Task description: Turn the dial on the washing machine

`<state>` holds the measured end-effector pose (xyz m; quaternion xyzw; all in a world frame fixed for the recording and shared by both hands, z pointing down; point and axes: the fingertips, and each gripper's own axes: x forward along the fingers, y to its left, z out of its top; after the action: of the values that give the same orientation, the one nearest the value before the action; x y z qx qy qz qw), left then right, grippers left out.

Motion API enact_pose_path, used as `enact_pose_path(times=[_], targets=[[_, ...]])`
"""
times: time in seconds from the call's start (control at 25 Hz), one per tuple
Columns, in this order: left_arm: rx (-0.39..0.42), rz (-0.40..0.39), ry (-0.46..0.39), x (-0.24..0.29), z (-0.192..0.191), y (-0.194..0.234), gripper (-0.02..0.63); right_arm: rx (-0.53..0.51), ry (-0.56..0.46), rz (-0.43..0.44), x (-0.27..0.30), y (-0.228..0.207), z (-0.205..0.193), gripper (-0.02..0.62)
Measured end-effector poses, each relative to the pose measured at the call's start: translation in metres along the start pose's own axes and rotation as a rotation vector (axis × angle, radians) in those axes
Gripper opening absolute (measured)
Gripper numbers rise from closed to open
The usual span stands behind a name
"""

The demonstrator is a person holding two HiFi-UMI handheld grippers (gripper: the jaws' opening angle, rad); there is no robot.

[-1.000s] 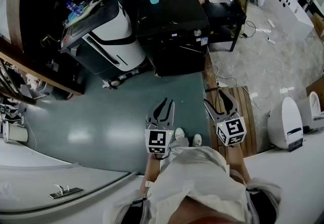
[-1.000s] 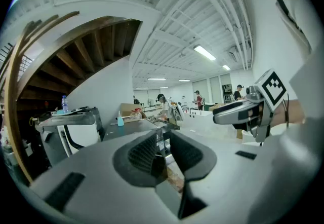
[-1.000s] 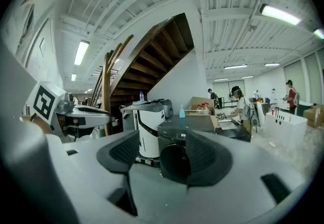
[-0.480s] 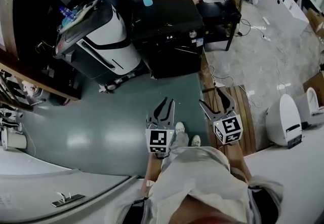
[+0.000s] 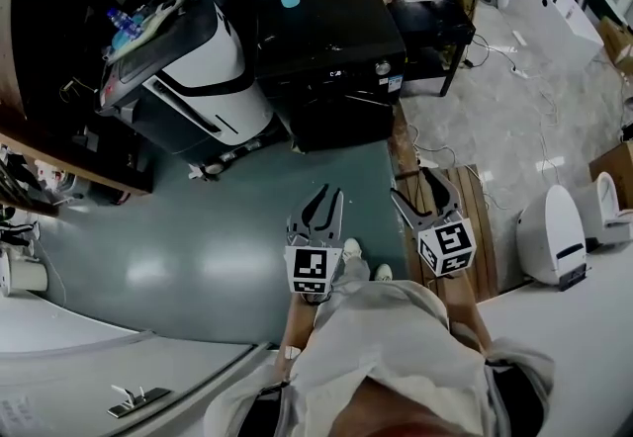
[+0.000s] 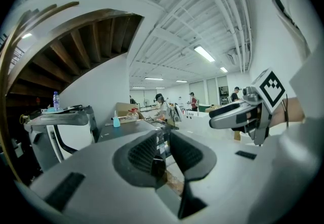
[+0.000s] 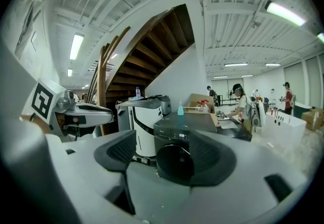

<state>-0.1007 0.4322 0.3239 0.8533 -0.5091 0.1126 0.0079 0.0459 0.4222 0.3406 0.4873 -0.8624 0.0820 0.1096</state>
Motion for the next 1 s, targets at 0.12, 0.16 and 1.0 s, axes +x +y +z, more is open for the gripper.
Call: enact_pose_path(times=[0.12,0.16,1.0], targets=[[-0.002,-0.008,0.002,0.007,0.0,0.014,0.087,0.011,0.013,-0.006,0.015,0.001,0.001,0.325],[-0.002,-0.01,0.002,0.01,-0.001,0.019,0.087,0.013,0.016,-0.009,0.02,0.002,0.001,0.325],[0.005,-0.109,0.0,0.057,-0.011,0.086,0.098,0.029,0.054,-0.087,0.091,0.01,0.01,0.302]])
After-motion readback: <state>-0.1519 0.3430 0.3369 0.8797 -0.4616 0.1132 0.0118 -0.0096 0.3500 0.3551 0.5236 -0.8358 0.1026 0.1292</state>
